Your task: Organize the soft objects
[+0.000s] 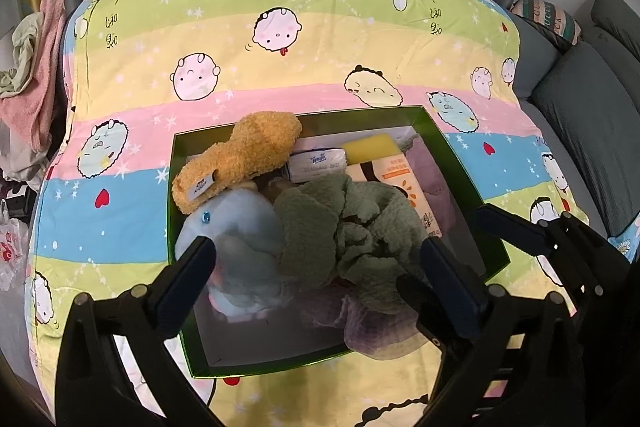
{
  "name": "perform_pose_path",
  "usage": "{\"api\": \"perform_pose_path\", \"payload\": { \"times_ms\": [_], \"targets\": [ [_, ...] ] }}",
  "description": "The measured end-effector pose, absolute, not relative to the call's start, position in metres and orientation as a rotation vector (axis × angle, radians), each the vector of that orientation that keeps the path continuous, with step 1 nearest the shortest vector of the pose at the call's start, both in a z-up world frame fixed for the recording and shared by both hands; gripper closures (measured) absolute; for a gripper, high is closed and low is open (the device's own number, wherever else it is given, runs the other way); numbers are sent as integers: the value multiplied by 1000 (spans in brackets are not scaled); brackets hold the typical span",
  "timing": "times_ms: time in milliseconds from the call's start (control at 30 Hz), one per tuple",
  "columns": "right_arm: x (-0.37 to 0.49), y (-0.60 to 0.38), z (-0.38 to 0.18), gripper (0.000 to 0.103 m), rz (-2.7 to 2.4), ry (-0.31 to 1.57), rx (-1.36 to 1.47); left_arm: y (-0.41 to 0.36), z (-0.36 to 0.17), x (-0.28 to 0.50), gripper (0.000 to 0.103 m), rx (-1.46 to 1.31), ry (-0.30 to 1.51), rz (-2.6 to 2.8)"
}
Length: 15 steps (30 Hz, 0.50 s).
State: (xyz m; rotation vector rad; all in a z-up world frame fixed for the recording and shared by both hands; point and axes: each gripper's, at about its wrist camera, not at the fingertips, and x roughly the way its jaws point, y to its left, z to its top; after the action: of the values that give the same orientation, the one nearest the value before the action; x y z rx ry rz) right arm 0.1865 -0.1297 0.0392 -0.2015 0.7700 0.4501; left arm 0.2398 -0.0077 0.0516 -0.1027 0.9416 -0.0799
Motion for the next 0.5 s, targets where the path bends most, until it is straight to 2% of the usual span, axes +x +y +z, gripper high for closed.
{"api": "perform_pose_path", "payload": {
  "times_ms": [333, 400, 433, 500],
  "targets": [
    [186, -134, 41, 29, 446, 772, -194, -6, 55, 238, 1, -97, 930, -60],
    [186, -136, 41, 25, 448, 776, -189, -5, 56, 237, 1, -91, 929, -53],
    [186, -136, 41, 19, 448, 777, -187, -5, 56, 236, 1, -88, 928, -51],
    [184, -137, 43, 16, 450, 771, -184, -5, 57, 235, 1, -81, 922, -45]
  ]
}}
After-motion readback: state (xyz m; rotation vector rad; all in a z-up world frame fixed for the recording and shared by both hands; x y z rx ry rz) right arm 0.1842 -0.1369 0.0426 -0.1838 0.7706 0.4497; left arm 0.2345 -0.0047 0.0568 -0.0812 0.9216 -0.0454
